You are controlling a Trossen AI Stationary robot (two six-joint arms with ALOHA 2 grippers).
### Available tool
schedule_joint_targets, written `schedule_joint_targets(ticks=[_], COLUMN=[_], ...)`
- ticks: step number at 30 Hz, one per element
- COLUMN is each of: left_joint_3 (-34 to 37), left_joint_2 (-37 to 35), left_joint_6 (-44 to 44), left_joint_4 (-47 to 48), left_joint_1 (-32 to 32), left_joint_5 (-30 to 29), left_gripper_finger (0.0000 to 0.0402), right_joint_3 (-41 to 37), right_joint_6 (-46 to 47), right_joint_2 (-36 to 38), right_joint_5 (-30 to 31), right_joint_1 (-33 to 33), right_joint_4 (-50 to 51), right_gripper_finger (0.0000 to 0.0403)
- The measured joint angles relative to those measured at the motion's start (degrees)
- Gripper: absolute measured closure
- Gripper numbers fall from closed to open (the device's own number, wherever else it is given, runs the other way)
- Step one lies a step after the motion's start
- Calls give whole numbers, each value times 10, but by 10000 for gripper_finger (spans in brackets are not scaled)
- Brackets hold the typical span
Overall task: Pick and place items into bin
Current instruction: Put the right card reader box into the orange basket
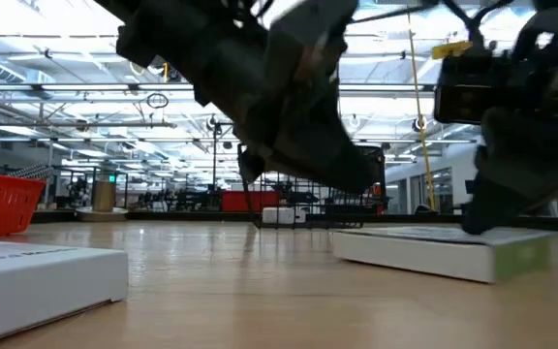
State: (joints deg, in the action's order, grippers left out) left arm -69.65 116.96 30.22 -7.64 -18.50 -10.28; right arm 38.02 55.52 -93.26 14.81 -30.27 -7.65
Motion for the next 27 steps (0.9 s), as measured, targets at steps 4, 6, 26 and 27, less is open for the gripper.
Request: schedule_joint_targets(ticks=[4, 6, 26, 27], left_joint_3=[0, 1, -1, -1], left_joint_2=[13, 14, 37, 37], left_joint_6=[-1, -2, 31, 31], left_joint_4=[9, 17, 58, 58], left_joint_1=[11, 15, 25, 25], left_joint_5=[-5, -17, -38, -37], left_gripper_finger=[366, 366, 366, 366], right_joint_3=[-2, -2, -3, -3], right_joint_6=[-75, -88, 46, 41], right_joint_2=[-1, 0, 27, 32], right_joint_5=[1, 1, 42, 43], right_joint_1=[29, 34, -52, -56], right_joint_4=[-25, -45, -11, -16], right_gripper_finger=[403, 403, 403, 403])
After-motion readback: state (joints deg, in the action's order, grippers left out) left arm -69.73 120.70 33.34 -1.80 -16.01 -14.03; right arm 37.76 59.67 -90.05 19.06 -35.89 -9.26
